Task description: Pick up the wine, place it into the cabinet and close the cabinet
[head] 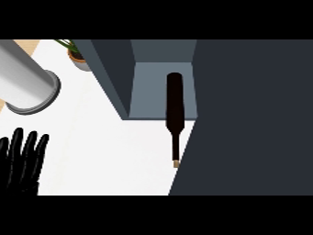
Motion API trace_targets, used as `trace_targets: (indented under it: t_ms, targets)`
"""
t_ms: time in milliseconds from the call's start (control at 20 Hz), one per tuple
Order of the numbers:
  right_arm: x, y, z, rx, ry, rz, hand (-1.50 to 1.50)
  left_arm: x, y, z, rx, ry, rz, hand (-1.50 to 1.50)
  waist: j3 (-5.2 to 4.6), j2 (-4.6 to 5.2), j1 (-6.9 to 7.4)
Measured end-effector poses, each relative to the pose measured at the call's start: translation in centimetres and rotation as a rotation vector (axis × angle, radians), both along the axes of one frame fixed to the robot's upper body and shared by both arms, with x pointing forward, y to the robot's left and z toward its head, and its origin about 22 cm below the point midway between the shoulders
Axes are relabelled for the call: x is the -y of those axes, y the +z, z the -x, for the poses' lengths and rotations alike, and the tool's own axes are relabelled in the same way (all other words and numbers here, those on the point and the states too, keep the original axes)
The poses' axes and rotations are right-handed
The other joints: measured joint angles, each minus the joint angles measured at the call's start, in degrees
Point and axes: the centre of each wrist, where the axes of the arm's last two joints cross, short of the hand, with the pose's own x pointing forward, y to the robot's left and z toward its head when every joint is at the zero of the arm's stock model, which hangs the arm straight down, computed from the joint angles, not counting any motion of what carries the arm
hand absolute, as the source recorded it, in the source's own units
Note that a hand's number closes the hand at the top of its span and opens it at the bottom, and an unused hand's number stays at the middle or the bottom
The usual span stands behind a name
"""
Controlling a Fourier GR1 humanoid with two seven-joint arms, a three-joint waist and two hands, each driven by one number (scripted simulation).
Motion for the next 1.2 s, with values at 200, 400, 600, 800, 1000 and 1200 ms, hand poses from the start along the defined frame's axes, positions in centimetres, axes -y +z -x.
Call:
trace_targets:
  t_ms: [200, 400, 600, 800, 1000, 1200]
  targets:
    - [-1.6, 0.4, 0.9, 0.009, 0.108, -0.001, 1.5, -2.2, 0.9, 0.0, 0.002, 0.021, 0.002, -1.5, -0.01, -0.06, 0.01]
    - [-3.2, 0.6, 2.0, 0.01, 0.126, -0.017, 1.5, -4.0, 0.6, 0.1, -0.006, 0.031, -0.009, -1.5, -0.04, -0.13, -0.15]
    - [-4.4, 0.8, 2.5, 0.013, 0.084, -0.02, 1.5, -5.5, 1.6, 0.2, -0.006, 0.033, -0.017, -1.5, -0.06, -0.18, -0.01]
    - [-5.1, 0.8, 2.7, 0.001, 0.036, -0.033, 1.5, -7.1, 2.1, -0.2, -0.009, 0.028, -0.028, -1.5, -0.11, -0.27, -0.02]
    - [-5.6, 0.8, 2.9, 0.033, -0.01, -0.043, 1.5, -8.3, 2.3, -0.4, -0.014, 0.02, -0.034, -1.5, -0.13, -0.33, -0.02]
    - [-6.1, 1.1, 2.8, 0.083, -0.025, -0.026, 1.5, -9.0, 2.8, -0.7, -0.019, 0.008, -0.023, -1.5, -0.17, -0.26, 0.33]
